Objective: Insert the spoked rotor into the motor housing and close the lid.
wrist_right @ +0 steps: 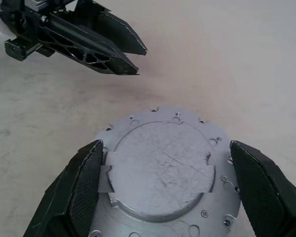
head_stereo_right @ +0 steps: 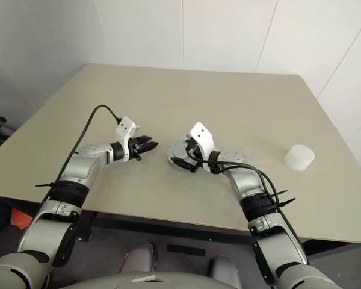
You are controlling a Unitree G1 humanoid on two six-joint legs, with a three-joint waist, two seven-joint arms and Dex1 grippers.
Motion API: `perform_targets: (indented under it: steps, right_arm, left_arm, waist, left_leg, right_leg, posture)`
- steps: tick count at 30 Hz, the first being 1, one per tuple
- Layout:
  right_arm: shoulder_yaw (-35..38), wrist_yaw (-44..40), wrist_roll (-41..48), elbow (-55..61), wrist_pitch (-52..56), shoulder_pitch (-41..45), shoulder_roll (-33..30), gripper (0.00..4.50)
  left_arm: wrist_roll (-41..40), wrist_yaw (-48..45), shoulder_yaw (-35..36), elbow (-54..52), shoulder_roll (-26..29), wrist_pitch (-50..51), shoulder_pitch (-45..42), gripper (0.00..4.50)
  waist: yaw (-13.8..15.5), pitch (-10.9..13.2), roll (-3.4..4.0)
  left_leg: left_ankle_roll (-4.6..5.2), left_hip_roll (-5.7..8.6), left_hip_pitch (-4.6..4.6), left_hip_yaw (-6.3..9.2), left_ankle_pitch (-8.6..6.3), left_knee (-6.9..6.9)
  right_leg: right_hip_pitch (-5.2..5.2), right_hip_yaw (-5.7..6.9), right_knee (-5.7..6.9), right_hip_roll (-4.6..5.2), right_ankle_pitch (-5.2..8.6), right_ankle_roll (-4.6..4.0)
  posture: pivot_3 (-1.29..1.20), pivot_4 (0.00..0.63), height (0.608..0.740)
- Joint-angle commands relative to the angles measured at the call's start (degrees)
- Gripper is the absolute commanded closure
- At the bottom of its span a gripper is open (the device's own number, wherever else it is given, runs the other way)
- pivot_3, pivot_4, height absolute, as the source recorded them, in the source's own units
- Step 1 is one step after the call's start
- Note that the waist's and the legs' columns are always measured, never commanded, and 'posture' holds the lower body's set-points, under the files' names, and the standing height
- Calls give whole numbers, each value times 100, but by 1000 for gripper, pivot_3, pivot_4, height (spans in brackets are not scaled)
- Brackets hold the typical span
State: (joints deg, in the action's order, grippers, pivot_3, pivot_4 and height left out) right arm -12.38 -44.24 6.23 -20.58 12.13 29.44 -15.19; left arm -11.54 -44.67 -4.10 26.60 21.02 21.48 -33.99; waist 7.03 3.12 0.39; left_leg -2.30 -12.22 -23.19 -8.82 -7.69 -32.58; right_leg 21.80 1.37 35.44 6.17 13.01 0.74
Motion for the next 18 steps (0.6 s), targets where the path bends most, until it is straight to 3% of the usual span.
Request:
perform_targets:
  steps: [1,7,10,12,18]
  right_arm:
    - [-2,67,-128,-199,-25,35,1,35]
    - [-66,54,-209,-232,-120,23,-7,35]
    - [-78,15,-225,-255,-163,30,-19,601]
    - [-84,-2,-220,-253,-176,34,-27,1228]
    - [-78,-51,-200,-213,-157,50,-42,1338]
  left_arm:
    - [10,14,92,-112,25,-101,-128,2516]
    - [24,44,130,-90,34,-87,-134,2516]
    - [28,58,146,-72,45,-89,-126,2516]
    - [23,70,159,-65,46,-83,-122,2516]
    - [11,92,188,-55,43,-64,-109,2516]
  waist:
    - [-1,0,0]
    - [5,0,0]
    - [5,0,0]
    - [4,0,0]
    - [3,0,0]
  left_leg:
    - [0,0,0,0,0,2]
    - [0,2,5,-1,0,14]
    - [0,2,6,-1,0,16]
    - [0,2,8,-1,0,16]
    - [0,2,8,-1,0,18]
  right_leg:
    - [0,0,-2,-1,1,-1]
    - [-3,1,-4,2,1,-1]
    - [-4,1,-4,2,1,0]
    - [-5,1,-3,2,1,0]
    - [-4,0,-3,2,1,-1]
  posture:
    - [0,0,740]
    - [0,0,740]
    - [0,0,740]
    - [0,0,740]
    - [0,0,740]
